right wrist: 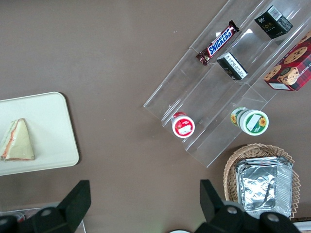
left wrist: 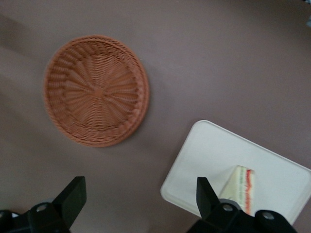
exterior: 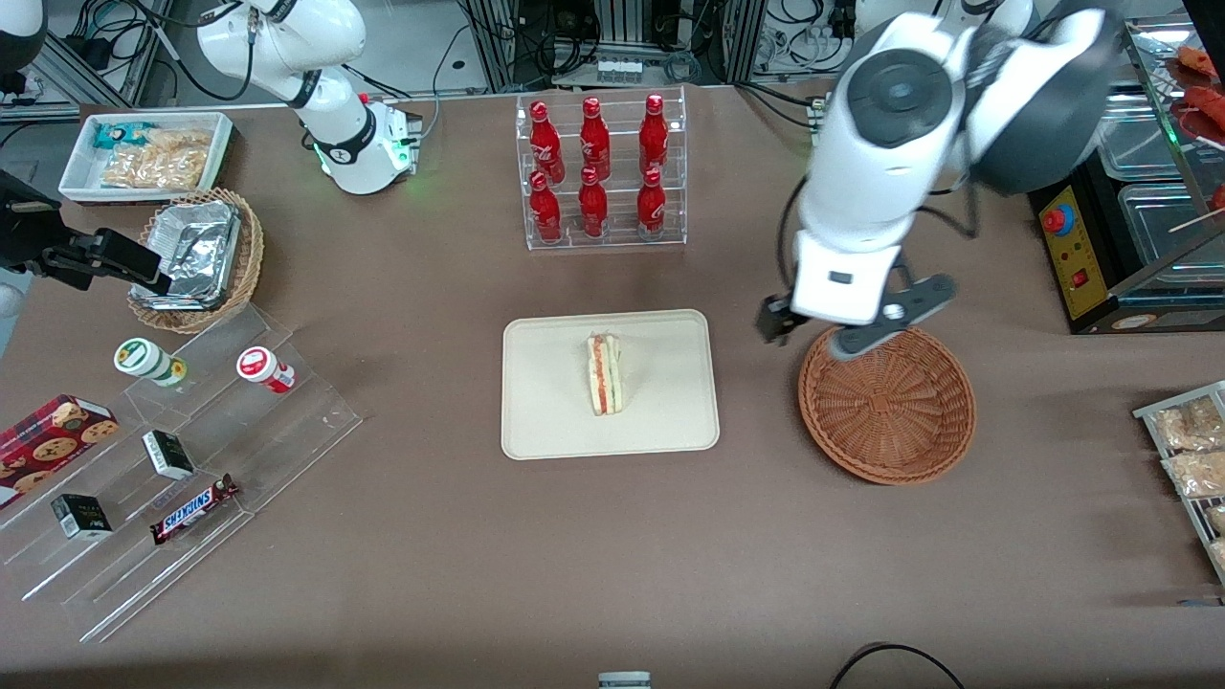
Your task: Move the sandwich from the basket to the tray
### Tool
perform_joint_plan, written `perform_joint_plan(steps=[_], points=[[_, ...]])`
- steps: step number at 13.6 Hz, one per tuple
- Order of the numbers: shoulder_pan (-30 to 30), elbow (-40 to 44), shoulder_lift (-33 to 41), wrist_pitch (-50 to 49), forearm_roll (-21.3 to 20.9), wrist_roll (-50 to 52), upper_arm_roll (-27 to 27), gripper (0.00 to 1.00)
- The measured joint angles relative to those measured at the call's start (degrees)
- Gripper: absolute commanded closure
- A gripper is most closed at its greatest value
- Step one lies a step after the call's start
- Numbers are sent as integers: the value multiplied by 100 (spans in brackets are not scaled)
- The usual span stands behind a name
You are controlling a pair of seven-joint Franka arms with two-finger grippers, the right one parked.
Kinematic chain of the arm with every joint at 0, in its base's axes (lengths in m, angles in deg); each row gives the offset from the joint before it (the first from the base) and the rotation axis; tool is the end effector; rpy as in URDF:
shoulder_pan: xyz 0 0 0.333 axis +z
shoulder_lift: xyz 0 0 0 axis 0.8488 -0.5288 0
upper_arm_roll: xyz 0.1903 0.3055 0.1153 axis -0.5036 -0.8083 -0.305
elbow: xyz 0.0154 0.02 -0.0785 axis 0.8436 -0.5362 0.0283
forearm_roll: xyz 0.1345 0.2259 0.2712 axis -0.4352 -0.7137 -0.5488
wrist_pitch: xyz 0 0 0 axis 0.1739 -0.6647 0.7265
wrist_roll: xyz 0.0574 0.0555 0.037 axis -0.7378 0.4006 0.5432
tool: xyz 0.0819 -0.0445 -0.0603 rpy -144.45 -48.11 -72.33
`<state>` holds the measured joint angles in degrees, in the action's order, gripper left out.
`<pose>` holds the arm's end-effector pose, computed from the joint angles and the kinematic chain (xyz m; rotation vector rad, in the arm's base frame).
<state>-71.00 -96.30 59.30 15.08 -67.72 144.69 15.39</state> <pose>0.5539 -0.2715 0.6302 -2.9463 -0.7147 -0.0371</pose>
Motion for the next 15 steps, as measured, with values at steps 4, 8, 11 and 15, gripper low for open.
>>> perform_joint_plan(steps=[4,8,11,15], points=[[713,-17,399,-701,108,-1064,-7,0],[1366,-84,795,-1390,228,-2748,-28,0],[1591,-353,1171,-1457,370,-3757,-335,0],[1597,-447,1360,-1452,691,-4192,-827,0]])
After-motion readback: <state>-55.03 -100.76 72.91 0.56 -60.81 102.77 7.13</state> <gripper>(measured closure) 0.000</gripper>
